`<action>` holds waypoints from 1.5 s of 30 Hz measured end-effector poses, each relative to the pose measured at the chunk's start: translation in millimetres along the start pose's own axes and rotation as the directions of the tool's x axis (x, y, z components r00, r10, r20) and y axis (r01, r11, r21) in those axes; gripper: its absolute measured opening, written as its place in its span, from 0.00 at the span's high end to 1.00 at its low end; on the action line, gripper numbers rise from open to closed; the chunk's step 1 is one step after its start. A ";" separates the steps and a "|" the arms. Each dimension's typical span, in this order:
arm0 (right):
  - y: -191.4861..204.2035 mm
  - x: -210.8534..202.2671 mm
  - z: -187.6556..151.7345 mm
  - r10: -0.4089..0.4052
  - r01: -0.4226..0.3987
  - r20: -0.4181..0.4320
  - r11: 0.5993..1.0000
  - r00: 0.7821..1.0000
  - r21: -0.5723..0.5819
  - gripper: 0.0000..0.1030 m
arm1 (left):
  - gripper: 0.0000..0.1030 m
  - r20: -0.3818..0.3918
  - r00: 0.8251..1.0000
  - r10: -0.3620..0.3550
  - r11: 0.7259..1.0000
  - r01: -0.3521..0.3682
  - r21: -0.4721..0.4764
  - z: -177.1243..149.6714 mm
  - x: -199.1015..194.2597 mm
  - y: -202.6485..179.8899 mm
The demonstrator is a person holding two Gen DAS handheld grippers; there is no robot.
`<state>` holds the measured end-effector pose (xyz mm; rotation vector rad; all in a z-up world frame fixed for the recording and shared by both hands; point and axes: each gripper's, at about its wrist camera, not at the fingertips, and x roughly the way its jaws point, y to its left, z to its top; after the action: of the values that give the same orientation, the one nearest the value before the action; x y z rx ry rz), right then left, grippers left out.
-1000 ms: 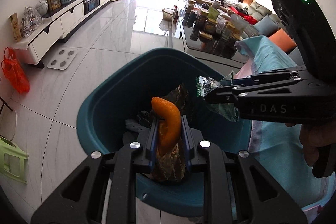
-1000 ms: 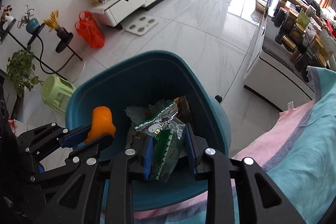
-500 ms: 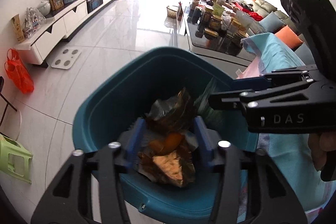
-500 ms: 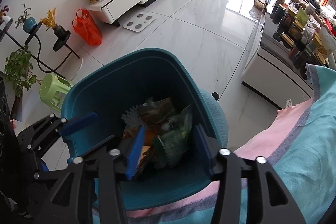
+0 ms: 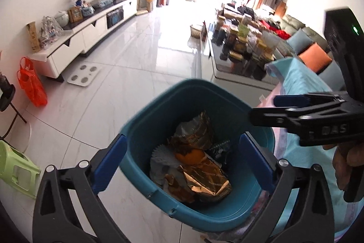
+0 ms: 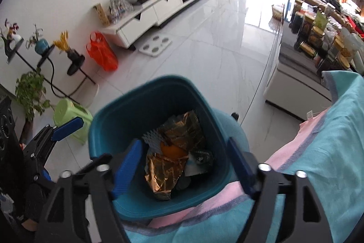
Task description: Collect trash
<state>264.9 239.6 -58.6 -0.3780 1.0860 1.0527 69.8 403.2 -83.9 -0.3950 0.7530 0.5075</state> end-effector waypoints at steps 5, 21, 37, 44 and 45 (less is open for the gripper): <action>-5.8 -38.9 -5.7 -0.011 0.008 0.118 1.000 0.993 0.021 0.08 | 0.05 0.030 0.998 0.056 0.998 -0.055 -0.020 5.4 -22.3 7.5; -33.0 -146.5 -64.3 -0.124 0.100 0.365 0.991 0.923 0.084 0.06 | 0.05 0.232 0.972 0.032 0.999 -0.034 0.004 19.3 -120.8 -27.1; -84.0 -248.1 -210.1 -0.409 0.250 0.499 0.901 0.764 0.356 0.06 | 0.05 0.360 0.910 -0.205 0.967 0.131 0.219 -24.7 -184.4 -163.5; -98.3 -272.4 -277.1 -0.559 0.331 0.470 0.810 0.683 0.484 0.06 | 0.05 0.364 0.885 -0.291 0.933 0.178 0.313 -50.0 -195.1 -211.3; -98.9 -275.6 -286.4 -0.583 0.346 0.465 0.794 0.667 0.499 0.06 | 0.05 0.370 0.881 -0.296 0.930 0.177 0.322 -53.8 -196.8 -216.0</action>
<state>175.8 -151.6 23.6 0.0067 0.5264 0.4095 40.5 143.5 57.6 -0.1026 0.3465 0.2304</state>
